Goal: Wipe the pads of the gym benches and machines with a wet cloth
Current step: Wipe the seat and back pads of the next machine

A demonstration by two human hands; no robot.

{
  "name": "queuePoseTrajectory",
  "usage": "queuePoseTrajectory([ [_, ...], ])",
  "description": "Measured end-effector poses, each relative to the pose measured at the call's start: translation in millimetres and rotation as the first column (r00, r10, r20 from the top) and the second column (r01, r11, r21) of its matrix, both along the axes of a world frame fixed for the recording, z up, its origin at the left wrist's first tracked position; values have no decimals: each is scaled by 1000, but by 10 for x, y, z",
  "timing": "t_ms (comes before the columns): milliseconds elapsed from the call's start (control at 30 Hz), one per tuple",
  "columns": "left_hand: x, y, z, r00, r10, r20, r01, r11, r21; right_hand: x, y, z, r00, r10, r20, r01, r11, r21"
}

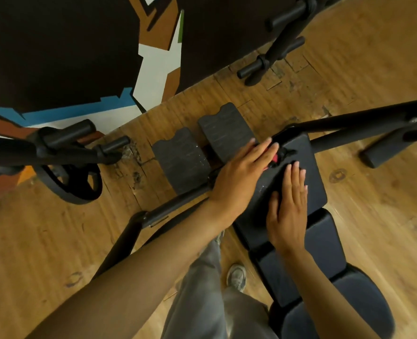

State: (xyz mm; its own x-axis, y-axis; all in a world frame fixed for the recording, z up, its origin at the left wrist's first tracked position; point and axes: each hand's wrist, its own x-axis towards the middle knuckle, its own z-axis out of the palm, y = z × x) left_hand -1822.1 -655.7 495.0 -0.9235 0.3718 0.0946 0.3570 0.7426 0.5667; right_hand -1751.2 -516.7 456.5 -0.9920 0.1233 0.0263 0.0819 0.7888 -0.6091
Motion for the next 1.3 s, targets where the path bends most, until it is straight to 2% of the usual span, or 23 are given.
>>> queuePoseTrajectory([
  [100,-158,246,17,999,-34,-31,34,999,19,28,8,-7,998,-71,-1,70,994,-79],
  [233,-56,105,-20,980,-119,-161,111,992,-62,-23,-86,113,975,-220,23,219,944,-246],
  [300,-19,43,34,988,-95,-121,96,995,3,-76,-195,248,970,-239,-38,219,933,-285],
  [367,2,-11,37,999,-16,-51,16,1000,2,-178,-283,410,969,-210,-131,163,939,-304],
  [433,54,-91,-1,997,70,-10,-71,994,-85,-286,-314,498,981,-122,-150,79,962,-262],
  [500,82,-162,-39,995,100,4,-98,986,-132,-378,-293,484,996,-40,-80,23,980,-200],
  [700,40,-229,43,974,98,204,-106,994,26,-470,-290,431,999,-19,-25,18,998,-60],
  [800,56,-310,70,949,153,276,-171,984,42,-515,-332,458,999,-22,-23,22,1000,-3],
  [867,132,-387,55,920,216,328,-239,971,31,-533,-259,449,998,36,-43,-33,997,68],
  [933,200,-438,29,925,214,313,-238,971,40,-600,-103,437,995,63,-80,-52,991,124],
  [1033,280,-500,1,940,211,269,-234,971,57,-708,17,447,997,3,-75,0,999,46],
  [1067,303,-528,-3,934,225,279,-252,966,63,-705,-31,460,998,25,-65,-23,999,26],
  [1133,382,-594,-15,913,249,324,-295,950,101,-635,-208,512,976,209,-67,-207,978,33],
  [1233,534,-683,-53,885,260,385,-336,931,143,-493,-462,533,821,567,-64,-564,823,63],
  [1300,578,-720,-67,873,276,402,-362,919,155,-577,-414,567,741,669,-59,-661,742,112],
])
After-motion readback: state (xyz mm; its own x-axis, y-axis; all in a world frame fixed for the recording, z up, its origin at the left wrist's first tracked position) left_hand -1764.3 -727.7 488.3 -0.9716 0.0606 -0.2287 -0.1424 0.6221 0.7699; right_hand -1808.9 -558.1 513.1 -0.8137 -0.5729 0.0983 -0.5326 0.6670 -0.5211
